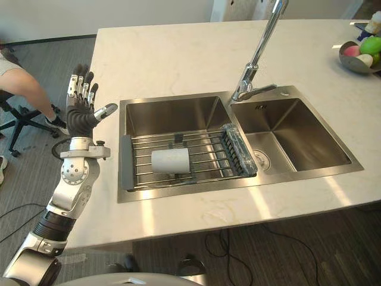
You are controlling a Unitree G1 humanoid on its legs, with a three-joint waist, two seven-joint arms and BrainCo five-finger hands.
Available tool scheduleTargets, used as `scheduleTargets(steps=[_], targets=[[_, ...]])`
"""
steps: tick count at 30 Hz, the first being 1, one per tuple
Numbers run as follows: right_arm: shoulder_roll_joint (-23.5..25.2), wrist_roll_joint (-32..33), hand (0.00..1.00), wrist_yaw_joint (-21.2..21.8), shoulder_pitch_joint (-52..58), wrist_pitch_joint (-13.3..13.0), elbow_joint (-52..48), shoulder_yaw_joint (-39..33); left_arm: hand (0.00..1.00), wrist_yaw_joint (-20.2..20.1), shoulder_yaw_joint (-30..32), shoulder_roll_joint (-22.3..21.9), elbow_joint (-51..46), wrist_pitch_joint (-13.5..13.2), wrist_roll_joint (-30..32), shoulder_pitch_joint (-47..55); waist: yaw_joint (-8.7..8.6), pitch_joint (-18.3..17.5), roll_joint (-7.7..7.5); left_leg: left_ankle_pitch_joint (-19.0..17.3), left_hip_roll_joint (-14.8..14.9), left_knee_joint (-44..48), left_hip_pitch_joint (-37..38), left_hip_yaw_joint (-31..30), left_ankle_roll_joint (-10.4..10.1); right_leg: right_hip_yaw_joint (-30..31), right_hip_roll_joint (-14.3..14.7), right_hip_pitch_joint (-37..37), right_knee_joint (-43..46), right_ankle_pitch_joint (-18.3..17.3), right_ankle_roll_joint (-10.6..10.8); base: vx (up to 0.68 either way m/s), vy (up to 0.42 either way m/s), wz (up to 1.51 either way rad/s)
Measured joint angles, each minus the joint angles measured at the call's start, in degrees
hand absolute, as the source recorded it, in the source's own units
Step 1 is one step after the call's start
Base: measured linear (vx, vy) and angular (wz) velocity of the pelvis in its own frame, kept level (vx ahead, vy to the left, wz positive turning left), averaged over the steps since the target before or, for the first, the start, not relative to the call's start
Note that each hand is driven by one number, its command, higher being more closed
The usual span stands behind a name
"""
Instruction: Walk over to the sink, pick up the cup, carry it to the dishwasher, place the cup inside the dishwasher, then close the dishwasher door
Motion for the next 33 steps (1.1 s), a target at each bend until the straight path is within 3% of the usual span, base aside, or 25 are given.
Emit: scheduleTargets(steps=[2,5,11,15,17,21,26,33], targets=[[-1.57,2.59,0.00,-0.16,-1.00,1.34,-0.92,2.46,0.00,-0.32,-0.55,-1.63,-0.06,-0.02,0.04,2.09,0.30,0.68,1.81,-0.29,0.66,1.17,-1.16,-0.59,-0.37,-1.05,0.77,-0.11,-0.46,-0.38,-0.97,-0.13,-0.018,0.20],[-3.00,5.89,0.00,-0.44,-0.53,4.24,-3.31,4.62,0.00,-1.36,-0.55,-1.54,-2.51,-0.06,0.19,3.50,0.40,0.55,2.32,2.55,-1.22,-4.98,1.11,-0.66,-0.02,-1.60,-0.27,-0.32,-0.59,-0.61,-0.53,-0.06,-0.017,0.12],[-2.99,11.03,0.00,0.05,-0.51,7.36,-4.07,4.68,0.00,-4.11,-0.67,0.63,-7.76,-0.17,1.11,3.95,0.24,0.22,2.55,8.31,-3.94,-15.11,4.72,-0.16,0.04,-1.25,-1.08,-0.91,-1.97,0.98,-0.01,0.05,0.000,-0.03],[-2.25,12.37,0.00,0.58,-0.35,8.18,-4.39,5.18,0.00,-7.85,-1.98,1.54,-7.52,0.06,3.10,3.80,-0.01,0.12,2.62,9.14,-4.36,-17.69,6.19,0.72,-0.08,-0.79,-0.99,-0.48,-2.77,1.02,0.05,0.11,-0.001,-0.10],[-2.15,13.21,0.00,1.09,0.48,8.23,-5.20,7.05,0.00,-9.82,-4.62,4.11,-7.23,0.90,6.01,3.76,-0.36,-0.12,2.78,9.35,-4.62,-19.06,7.71,1.03,-0.25,-0.74,-0.92,0.42,-3.57,1.02,0.05,0.06,-0.003,-0.07],[-2.33,16.16,0.00,2.85,0.64,6.93,-5.21,7.40,0.00,-15.11,-10.83,9.60,-3.82,5.75,14.65,-0.78,-1.02,-1.07,3.43,9.70,-5.02,-20.29,8.19,1.17,-0.32,-0.75,-0.87,0.40,-3.96,1.01,0.04,0.02,0.003,-0.02],[-3.33,17.42,0.00,4.75,0.81,6.65,-4.82,7.45,0.00,-20.13,-17.12,13.50,-0.18,10.22,20.53,-4.82,-2.01,-1.12,3.44,9.75,-5.07,-20.71,8.29,1.26,-0.24,-0.50,-1.03,0.33,-4.09,1.05,0.08,0.00,0.000,0.00],[-3.24,19.50,0.00,6.99,0.84,6.96,-0.33,6.38,0.00,-23.87,-23.94,14.59,0.23,14.99,23.82,-9.80,-3.12,-1.68,3.47,9.76,-5.07,-20.72,7.77,1.43,-0.25,-0.18,-0.78,-0.20,-4.20,1.22,0.18,0.00,0.000,0.00]])
